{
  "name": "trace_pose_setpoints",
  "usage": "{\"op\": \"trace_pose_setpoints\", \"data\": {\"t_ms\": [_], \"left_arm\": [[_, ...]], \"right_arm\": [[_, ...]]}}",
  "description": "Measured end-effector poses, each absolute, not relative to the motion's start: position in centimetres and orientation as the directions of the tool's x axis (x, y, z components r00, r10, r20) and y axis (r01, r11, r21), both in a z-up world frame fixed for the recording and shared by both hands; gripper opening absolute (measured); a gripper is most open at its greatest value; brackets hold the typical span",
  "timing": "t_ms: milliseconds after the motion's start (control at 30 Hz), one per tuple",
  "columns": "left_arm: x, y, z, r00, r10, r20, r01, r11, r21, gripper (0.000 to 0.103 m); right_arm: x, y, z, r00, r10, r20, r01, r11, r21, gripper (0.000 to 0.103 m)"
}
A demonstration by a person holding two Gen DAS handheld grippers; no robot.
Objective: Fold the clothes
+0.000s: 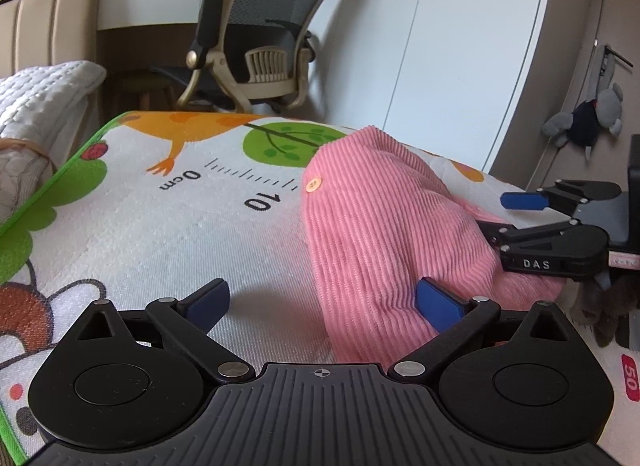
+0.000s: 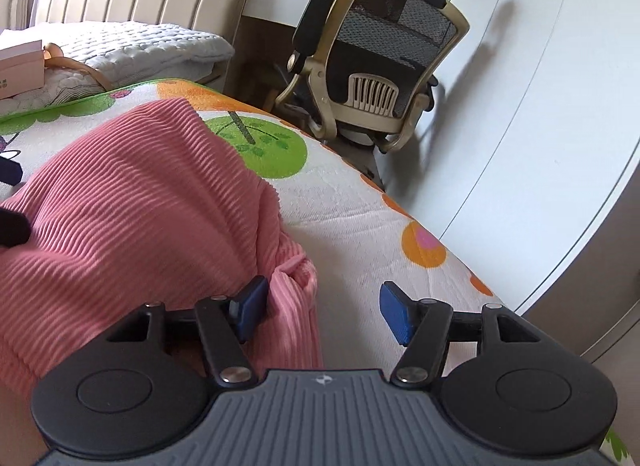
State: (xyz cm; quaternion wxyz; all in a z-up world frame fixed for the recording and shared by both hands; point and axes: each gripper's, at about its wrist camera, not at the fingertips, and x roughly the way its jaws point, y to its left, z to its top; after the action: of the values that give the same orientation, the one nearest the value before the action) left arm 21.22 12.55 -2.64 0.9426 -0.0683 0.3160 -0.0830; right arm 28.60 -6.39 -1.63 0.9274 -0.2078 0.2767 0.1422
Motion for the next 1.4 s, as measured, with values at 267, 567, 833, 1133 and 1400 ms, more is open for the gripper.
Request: {"op": "trace_pose_setpoints", "data": {"t_ms": [267,567,833,1133,1400], "left_arm": [[21.3,12.5,-2.7,0.788,-0.199,-0.583,0.114,0.977,-0.179,0.103],[21.1,12.2,-0.1,0.826,-0.216,-0.521,0.151,0.975,-0.165,0.103],[24.0,11.3,3.5,0.768,-0.533,-0.354,0.399,0.832,-0.386,0.103],[32.2,10.8,-0.5,0.708,-0.521,-0.478,0.22,0.805,-0.551,0.103],[23.0,11.6,1.8,0.758,-0.439,-0.482,0.305,0.892,-0.332,0.103]], "right_arm": [[26.8,-7.1,-1.1,0.82,0.154,-0.551,-0.367,0.88,-0.301,0.061],[22.0,-6.1,0.9,0.727,0.463,-0.508,-0.589,0.8,-0.114,0.061],[22.1,-5.6,-0.7,0.691,0.472,-0.547,-0.611,0.786,-0.094,0.062],[19.6,-6.3,0.2,0.719,0.485,-0.497,-0.611,0.782,-0.121,0.072],[18.2,-9.4,0.8,0.772,0.411,-0.484,-0.573,0.78,-0.252,0.082]]}}
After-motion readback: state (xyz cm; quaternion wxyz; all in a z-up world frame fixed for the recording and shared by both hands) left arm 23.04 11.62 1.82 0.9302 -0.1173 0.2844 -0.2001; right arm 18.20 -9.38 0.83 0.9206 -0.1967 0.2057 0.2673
